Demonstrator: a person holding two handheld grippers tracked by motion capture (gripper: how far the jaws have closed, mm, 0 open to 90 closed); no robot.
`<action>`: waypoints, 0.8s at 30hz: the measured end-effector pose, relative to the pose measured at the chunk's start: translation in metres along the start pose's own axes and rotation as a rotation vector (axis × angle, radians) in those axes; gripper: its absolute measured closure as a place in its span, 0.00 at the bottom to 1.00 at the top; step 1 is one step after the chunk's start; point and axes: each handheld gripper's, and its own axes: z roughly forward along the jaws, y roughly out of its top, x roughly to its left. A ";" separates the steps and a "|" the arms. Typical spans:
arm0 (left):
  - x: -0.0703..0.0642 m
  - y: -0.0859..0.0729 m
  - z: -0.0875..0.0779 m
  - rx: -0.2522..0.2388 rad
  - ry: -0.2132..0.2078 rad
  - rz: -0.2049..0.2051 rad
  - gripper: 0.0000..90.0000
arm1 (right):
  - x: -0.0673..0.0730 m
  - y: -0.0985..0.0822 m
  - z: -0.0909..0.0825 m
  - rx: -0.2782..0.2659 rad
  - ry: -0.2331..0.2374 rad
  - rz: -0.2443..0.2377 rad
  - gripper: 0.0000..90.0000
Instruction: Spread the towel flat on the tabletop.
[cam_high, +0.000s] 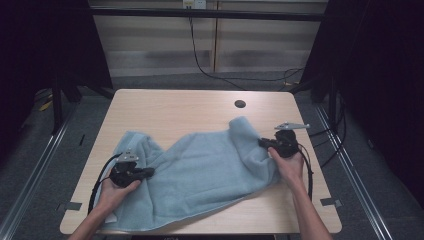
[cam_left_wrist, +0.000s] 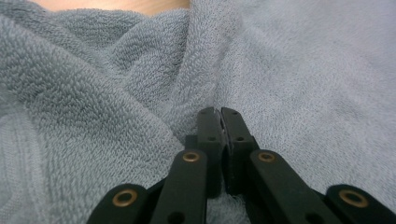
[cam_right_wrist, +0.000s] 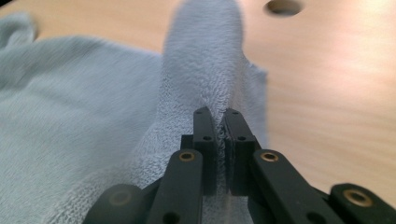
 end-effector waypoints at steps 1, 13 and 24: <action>0.001 -0.004 -0.004 -0.003 0.002 -0.005 0.98 | -0.005 0.004 -0.004 -0.015 -0.007 0.011 0.95; -0.008 -0.016 -0.019 -0.011 -0.043 -0.054 0.90 | -0.010 0.031 0.007 -0.067 -0.059 0.015 0.66; -0.009 0.017 -0.025 -0.097 -0.053 -0.042 0.77 | 0.021 -0.028 -0.039 0.008 0.034 -0.011 0.60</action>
